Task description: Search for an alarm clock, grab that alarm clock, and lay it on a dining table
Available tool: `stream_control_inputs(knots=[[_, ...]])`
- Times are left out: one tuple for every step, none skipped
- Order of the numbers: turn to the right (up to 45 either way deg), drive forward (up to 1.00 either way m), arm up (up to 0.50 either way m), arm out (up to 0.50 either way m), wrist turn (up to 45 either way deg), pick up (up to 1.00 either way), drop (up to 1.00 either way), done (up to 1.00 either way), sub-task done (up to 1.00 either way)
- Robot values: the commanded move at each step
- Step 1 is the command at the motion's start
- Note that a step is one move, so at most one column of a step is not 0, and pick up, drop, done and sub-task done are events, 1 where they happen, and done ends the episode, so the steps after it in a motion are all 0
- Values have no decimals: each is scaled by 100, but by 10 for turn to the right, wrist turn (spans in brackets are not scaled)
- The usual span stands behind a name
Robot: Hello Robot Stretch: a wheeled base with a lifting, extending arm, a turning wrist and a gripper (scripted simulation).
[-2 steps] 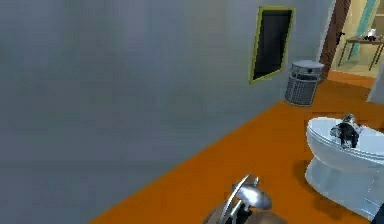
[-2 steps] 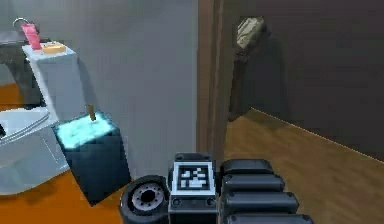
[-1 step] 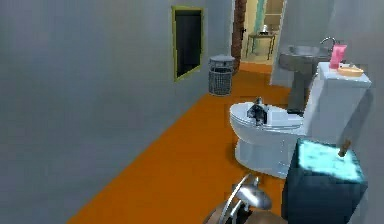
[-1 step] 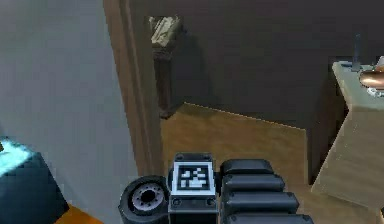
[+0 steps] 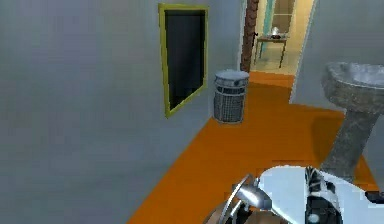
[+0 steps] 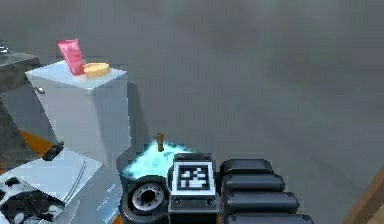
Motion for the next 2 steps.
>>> stream_control_inputs(knots=[[30,0,0,0,0,0,0,0,0],[-60,0,0,0,0,0,0,0,0]])
